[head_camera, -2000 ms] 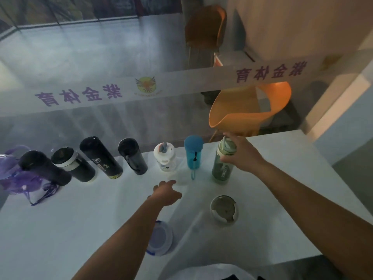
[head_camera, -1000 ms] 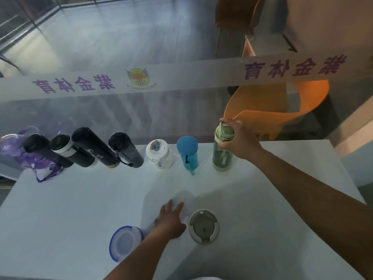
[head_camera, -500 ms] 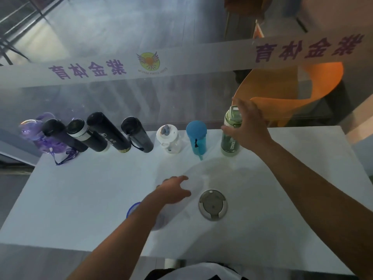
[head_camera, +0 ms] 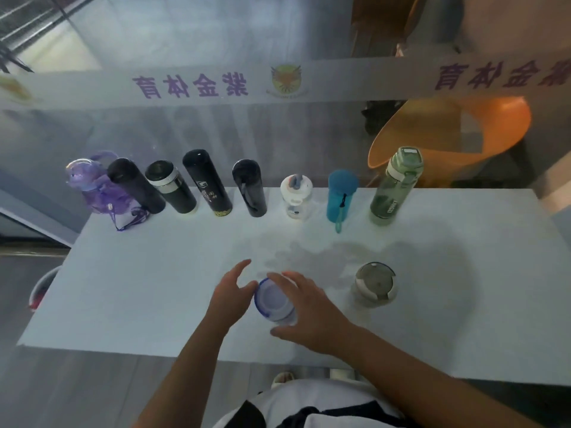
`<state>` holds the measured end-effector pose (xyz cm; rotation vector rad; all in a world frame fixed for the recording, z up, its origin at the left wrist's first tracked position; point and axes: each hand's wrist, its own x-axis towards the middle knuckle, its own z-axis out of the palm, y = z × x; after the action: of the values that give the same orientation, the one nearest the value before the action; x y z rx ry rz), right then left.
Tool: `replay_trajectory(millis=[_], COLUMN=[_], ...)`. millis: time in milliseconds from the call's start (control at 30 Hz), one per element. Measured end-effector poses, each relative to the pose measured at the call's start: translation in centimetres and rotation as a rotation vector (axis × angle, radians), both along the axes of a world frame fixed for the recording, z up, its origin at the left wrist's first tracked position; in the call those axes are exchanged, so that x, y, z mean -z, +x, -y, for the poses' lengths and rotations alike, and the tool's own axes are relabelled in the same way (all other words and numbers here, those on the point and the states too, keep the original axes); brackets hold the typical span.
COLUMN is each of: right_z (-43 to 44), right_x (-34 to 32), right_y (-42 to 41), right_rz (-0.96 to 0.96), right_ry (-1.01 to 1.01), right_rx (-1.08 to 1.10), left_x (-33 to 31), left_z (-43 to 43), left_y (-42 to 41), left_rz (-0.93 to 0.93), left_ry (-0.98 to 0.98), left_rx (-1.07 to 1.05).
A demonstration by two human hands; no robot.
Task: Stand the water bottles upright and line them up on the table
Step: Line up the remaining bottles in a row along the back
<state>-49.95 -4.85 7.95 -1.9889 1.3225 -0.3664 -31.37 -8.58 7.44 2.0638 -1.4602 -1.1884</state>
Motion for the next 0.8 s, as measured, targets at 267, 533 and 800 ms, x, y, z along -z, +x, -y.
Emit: replay_trajectory(millis=[267,533,800], right_z=[-1.3,-1.0,0.7], right_x=[1.5,-6.1,-12.8], right_y=[2.8,-1.0,-13.5], right_rz=[0.094,0.215,0.308], right_ry=[-0.085,-0.171,-0.412], right_rx=[0.334,0.725,0.939], left_x=[3.1,1.5,-5.1], left_z=[-2.4,-0.2,3.7], left_y=[2.5,-1.2,-10.3], left_rz=[-0.056,-0.129,-0.107], left_ry=[0.111,0.008,-0.118], left_rx=[0.112,0.27,0.523])
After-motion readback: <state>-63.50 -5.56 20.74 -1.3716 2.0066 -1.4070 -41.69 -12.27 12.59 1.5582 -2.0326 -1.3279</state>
